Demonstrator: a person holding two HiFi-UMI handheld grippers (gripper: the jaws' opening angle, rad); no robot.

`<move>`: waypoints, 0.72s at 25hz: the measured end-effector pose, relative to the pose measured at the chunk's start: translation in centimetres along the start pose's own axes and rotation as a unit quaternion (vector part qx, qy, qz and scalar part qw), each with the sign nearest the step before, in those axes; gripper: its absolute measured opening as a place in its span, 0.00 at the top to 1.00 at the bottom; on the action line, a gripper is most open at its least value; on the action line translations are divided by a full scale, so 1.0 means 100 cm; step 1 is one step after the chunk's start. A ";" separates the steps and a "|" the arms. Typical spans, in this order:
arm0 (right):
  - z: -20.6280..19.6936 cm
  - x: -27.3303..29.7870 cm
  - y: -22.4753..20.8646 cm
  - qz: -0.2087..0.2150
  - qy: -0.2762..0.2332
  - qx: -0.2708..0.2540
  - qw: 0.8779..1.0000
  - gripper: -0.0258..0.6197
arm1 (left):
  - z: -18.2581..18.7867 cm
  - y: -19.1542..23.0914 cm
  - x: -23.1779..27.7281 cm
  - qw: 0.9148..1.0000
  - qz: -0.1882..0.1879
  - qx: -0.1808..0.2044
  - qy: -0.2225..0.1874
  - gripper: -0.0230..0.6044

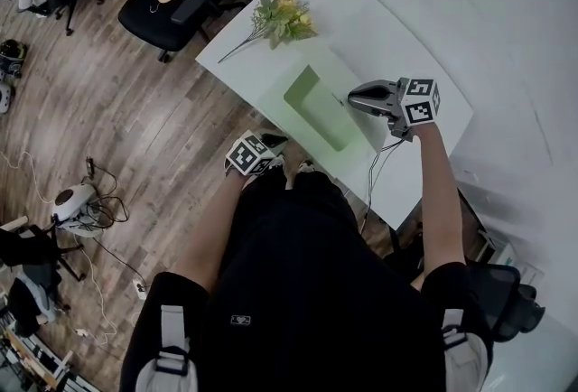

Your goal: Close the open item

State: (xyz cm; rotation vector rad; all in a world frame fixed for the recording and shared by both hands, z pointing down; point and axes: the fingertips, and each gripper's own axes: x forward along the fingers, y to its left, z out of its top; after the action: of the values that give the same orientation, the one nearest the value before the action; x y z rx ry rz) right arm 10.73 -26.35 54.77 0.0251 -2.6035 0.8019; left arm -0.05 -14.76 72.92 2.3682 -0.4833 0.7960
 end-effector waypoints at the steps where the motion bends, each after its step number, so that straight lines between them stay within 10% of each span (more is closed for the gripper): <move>1: -0.004 0.005 0.001 0.003 0.002 0.003 1.000 0.93 | 0.000 0.001 -0.001 1.000 -0.001 0.000 -0.001 0.96; 18: -0.019 0.055 0.013 -0.002 0.013 0.010 1.000 0.93 | 0.018 0.014 -0.013 1.000 0.000 0.002 -0.024 0.95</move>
State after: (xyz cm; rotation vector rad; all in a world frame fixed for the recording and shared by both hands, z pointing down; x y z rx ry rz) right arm 6.28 -23.65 57.66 0.0240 -2.5701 0.8212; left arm -1.02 -16.75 71.52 2.3960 -0.5020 0.7437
